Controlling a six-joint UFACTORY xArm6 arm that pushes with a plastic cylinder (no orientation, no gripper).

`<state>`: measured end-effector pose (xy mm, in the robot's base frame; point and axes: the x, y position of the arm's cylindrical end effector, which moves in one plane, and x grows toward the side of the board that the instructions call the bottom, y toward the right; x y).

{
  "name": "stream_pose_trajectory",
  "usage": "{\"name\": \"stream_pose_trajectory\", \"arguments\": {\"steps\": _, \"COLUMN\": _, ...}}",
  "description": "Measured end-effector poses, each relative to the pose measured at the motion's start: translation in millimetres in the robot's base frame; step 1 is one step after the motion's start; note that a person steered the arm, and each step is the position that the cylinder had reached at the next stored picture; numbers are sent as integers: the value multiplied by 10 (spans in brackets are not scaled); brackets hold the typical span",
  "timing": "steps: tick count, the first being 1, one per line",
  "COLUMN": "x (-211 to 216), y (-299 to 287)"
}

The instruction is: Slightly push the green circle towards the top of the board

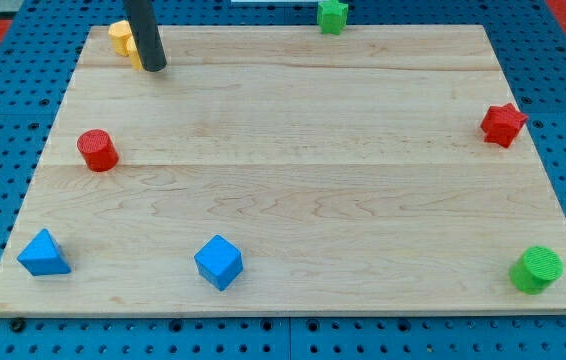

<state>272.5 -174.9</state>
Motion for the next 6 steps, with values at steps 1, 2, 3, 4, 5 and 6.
{"name": "stream_pose_trajectory", "arguments": {"steps": 1, "x": -191, "y": -137}}
{"name": "stream_pose_trajectory", "arguments": {"steps": 2, "x": -189, "y": 763}}
{"name": "stream_pose_trajectory", "arguments": {"steps": 3, "x": 167, "y": 2097}}
{"name": "stream_pose_trajectory", "arguments": {"steps": 4, "x": 1021, "y": 3208}}
{"name": "stream_pose_trajectory", "arguments": {"steps": 5, "x": 1807, "y": 4138}}
{"name": "stream_pose_trajectory", "arguments": {"steps": 6, "x": 2409, "y": 4992}}
